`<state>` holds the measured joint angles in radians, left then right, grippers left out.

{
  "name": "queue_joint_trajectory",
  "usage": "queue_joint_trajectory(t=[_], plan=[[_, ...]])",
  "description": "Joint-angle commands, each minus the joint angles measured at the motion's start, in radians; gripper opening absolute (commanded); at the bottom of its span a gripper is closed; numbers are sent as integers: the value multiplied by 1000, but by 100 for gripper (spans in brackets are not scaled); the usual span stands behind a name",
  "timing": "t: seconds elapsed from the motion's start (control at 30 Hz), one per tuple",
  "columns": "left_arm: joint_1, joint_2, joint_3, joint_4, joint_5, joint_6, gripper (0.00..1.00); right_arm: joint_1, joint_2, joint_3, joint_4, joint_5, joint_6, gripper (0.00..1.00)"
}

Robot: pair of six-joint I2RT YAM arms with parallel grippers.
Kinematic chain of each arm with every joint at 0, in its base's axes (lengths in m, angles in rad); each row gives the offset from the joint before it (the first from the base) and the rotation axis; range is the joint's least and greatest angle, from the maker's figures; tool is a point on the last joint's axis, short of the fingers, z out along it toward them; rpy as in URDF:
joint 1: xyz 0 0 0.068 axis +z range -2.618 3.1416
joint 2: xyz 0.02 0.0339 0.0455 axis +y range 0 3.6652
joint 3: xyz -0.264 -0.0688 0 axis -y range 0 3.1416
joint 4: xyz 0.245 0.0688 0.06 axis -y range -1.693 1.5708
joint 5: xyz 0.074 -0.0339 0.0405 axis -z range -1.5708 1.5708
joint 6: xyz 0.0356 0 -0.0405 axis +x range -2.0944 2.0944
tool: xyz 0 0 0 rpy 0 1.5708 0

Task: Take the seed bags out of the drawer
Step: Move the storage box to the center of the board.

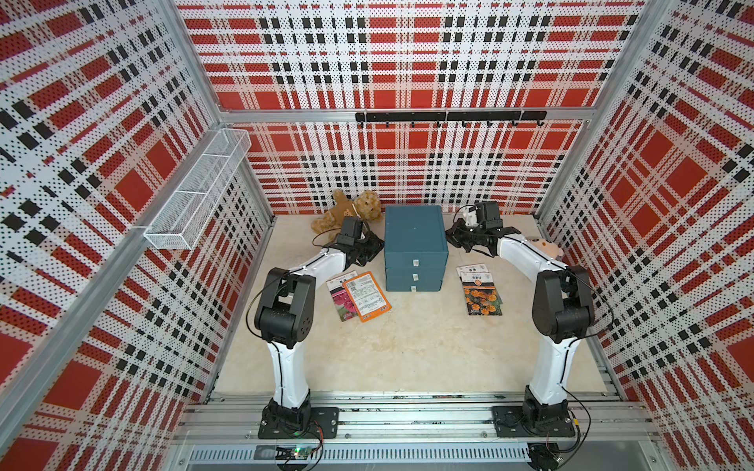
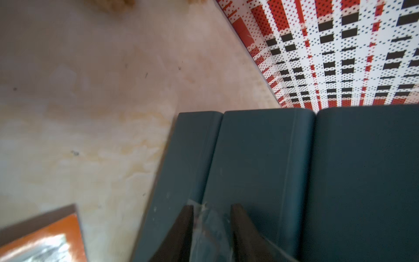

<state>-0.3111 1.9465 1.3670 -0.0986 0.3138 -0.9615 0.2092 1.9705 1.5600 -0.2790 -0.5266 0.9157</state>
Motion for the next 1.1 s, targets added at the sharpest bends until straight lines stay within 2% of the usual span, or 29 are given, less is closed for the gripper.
queue_joint_trajectory(t=[0.0, 0.4, 0.67, 0.87, 1.07], plan=[[-105, -89, -58, 25, 107, -9, 33, 54, -50, -64, -11, -88, -36, 0], [-242, -266, -224, 25, -11, -94, 33, 55, -215, -265, 7, -84, -64, 0], [-287, -339, -254, -19, -78, -113, 34, 58, -137, -153, -30, -113, -83, 0], [-286, -389, -284, -56, -113, -118, 34, 71, -70, -46, -57, -129, -80, 0], [-254, -454, -299, -140, -174, -105, 37, 69, -53, -46, -54, -119, -74, 0]])
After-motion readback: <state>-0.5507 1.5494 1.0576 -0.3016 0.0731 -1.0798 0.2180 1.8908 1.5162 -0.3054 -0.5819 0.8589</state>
